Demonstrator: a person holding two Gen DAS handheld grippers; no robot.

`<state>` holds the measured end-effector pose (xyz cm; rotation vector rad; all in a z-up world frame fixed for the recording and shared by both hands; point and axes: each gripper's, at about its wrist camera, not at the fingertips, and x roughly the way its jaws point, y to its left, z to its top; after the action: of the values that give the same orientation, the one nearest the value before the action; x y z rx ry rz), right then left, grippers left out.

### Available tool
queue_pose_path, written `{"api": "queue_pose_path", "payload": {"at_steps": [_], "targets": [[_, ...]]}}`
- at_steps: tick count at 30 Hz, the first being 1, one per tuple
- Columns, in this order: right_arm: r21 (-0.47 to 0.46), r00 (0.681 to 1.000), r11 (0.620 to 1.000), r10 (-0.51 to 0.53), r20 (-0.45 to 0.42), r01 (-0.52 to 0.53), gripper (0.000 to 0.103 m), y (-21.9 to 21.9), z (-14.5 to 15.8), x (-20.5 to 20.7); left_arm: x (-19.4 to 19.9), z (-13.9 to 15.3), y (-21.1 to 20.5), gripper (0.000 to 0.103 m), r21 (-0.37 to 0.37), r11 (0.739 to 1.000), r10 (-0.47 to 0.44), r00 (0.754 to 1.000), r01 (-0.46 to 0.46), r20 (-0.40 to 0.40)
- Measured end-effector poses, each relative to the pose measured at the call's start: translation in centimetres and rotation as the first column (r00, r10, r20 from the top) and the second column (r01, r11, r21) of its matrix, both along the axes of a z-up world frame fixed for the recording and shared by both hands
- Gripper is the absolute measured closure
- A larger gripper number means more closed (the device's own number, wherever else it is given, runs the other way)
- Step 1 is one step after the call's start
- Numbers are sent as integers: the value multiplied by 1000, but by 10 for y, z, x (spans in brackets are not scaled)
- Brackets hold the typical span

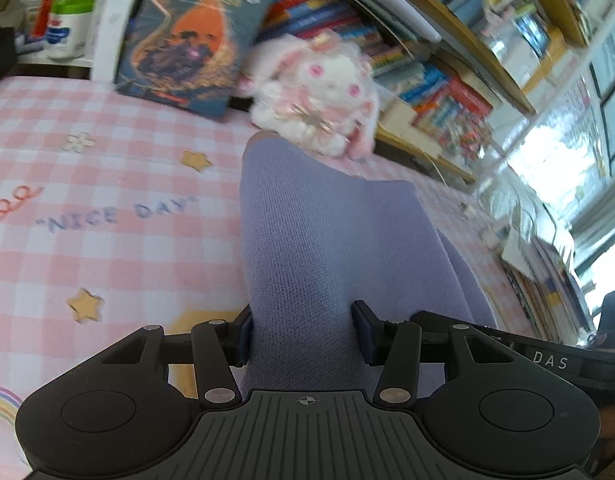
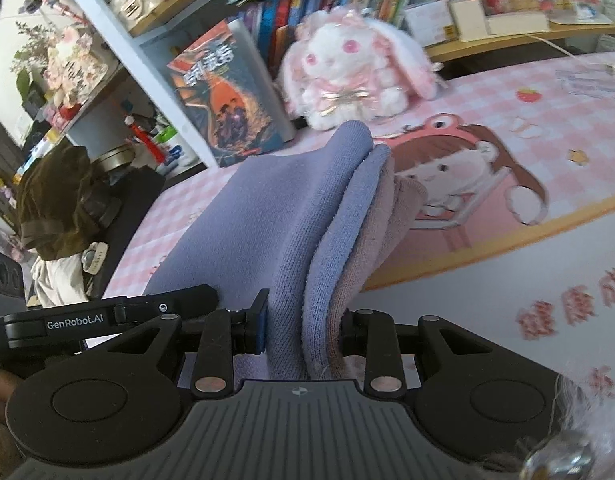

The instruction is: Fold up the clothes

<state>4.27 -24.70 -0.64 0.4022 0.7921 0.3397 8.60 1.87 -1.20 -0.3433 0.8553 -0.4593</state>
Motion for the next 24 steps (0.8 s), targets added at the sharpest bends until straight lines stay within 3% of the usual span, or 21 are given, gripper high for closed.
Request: {"api": "queue_pose_path", "payload": {"at_steps": [10, 17, 24], "targets": [[-26, 995, 997, 77, 56, -75, 76, 38, 3, 80, 64, -8, 31, 55, -58, 994, 98, 994, -95, 39], [-60, 984, 988, 149, 100, -143, 76, 37, -3, 137, 99, -19, 32, 55, -82, 985, 155, 986, -149, 63], [-60, 970, 976, 213, 119, -207, 75, 28, -22, 171, 122, -27, 30, 55, -86, 987, 141, 988, -135, 68]]}}
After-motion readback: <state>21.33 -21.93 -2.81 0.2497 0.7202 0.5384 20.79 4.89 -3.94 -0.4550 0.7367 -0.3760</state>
